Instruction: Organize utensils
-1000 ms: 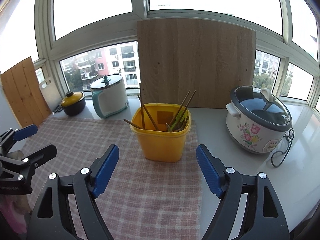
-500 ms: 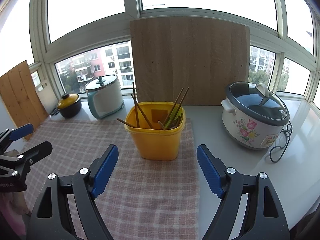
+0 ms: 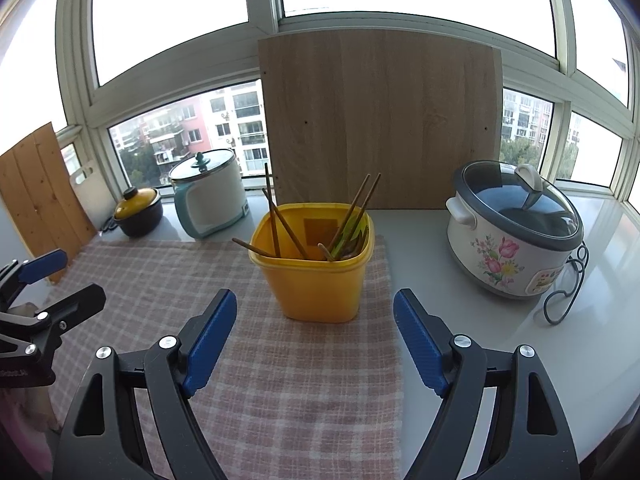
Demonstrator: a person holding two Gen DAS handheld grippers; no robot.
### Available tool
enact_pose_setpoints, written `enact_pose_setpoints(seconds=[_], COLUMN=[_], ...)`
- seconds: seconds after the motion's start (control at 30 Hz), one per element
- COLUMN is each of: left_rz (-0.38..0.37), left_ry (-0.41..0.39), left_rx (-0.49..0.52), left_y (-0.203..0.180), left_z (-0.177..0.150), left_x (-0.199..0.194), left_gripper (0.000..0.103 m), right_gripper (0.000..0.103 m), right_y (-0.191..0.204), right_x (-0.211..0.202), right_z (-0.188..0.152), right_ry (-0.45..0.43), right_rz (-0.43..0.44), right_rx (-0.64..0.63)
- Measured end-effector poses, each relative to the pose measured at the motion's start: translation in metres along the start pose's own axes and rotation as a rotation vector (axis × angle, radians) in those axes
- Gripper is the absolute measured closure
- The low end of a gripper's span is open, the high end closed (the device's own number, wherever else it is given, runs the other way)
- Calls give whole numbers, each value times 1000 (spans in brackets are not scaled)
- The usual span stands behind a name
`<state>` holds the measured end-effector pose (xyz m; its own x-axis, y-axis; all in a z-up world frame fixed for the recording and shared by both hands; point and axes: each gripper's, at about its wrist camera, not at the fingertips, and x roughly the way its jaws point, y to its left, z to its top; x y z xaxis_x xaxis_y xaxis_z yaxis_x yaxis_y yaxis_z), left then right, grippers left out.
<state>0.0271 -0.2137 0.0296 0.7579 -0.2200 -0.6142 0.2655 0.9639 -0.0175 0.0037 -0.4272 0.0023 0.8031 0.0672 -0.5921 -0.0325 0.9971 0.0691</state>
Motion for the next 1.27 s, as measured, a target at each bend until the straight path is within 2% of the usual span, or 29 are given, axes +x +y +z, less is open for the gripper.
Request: enact_pose_setpoints(seconds=[1.27], left_rz=[34], left_ry=[-14], left_rx=[6], left_y=[9], left_z=[-1], left_x=[4], left_gripper=[0], right_gripper=[22], right_y=[4], right_x=[17], right_z=[-1], right_ry=[36], right_rz=[-4], right_rx=[11])
